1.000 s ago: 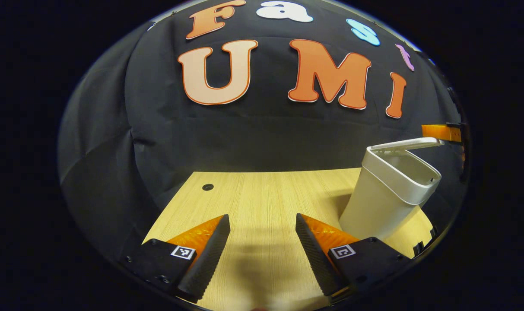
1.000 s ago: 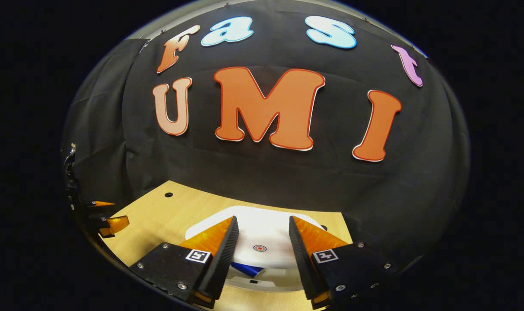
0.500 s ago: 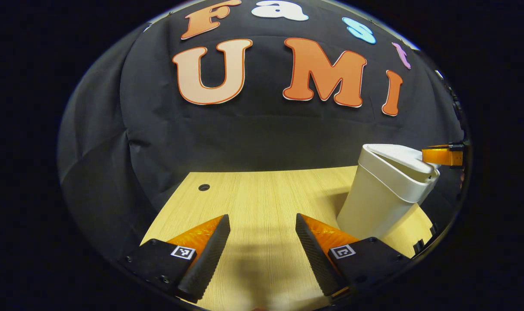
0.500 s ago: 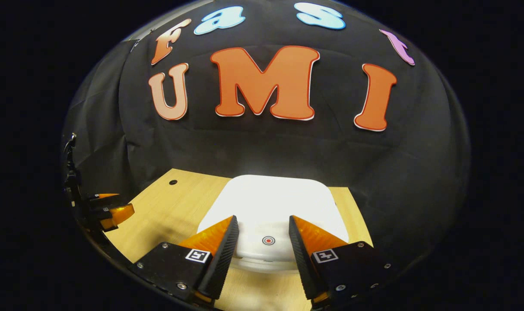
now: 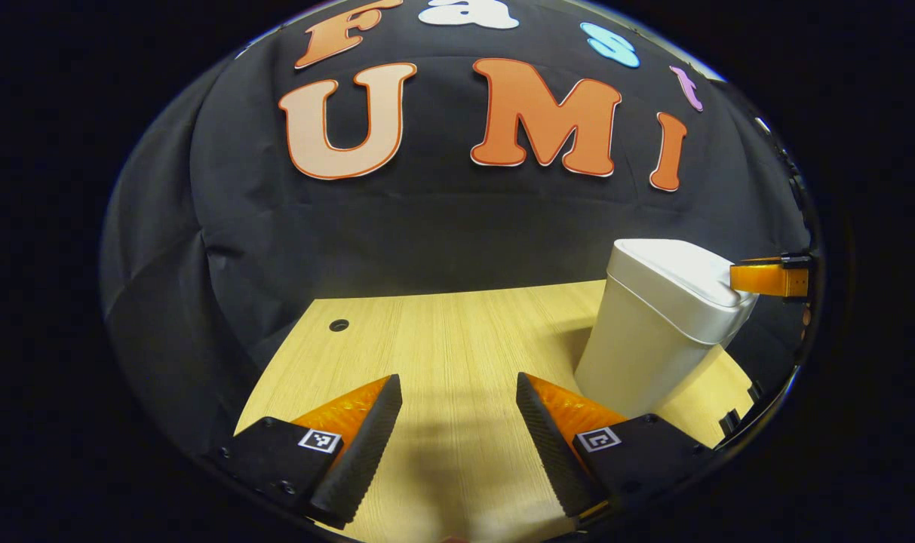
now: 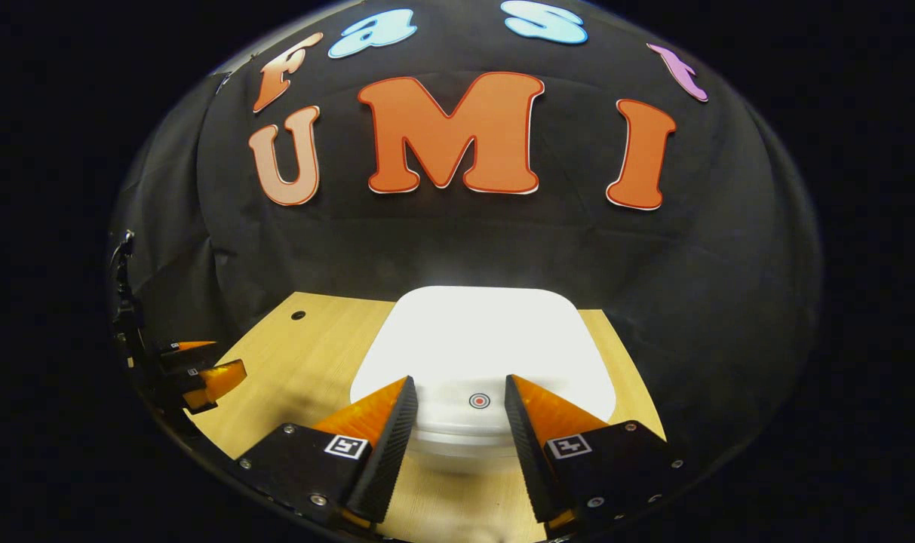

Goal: Press the lid of the desktop garbage bin to open it, pick up the crumpled paper on the desktop and throw it into the bin, then pick up the pop can on the desktop and drop it into the bin, and finally close the garbage bin lid.

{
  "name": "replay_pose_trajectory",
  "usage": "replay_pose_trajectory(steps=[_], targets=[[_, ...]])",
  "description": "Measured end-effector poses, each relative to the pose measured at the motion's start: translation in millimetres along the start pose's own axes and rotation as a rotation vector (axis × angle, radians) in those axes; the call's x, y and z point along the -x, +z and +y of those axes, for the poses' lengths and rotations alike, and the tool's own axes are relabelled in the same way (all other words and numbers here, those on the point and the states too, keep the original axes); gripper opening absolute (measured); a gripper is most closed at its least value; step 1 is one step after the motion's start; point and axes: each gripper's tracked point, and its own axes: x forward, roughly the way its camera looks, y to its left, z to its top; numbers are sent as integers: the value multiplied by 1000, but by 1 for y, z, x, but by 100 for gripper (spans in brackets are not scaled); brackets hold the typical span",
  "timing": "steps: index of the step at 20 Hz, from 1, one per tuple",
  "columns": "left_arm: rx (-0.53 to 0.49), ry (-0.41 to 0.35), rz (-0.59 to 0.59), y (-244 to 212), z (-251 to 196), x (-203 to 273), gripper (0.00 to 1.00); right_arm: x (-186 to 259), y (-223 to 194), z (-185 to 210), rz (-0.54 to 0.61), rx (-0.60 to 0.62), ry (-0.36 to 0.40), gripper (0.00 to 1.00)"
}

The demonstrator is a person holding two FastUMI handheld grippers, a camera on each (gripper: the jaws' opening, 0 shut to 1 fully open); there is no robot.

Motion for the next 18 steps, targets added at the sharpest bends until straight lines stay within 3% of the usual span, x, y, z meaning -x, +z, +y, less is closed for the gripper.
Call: replay_pose_trajectory(steps=[9, 13, 18], targets=[[-10, -12, -12, 7, -1, -3, 97, 1, -3, -1, 21, -29, -23, 72], [1, -7, -33, 19, 5, 2, 98, -3, -2, -2, -9, -62, -38, 56], [-3, 19, -113, 55, 18, 15, 97, 0, 3, 2, -44, 8, -36, 60]])
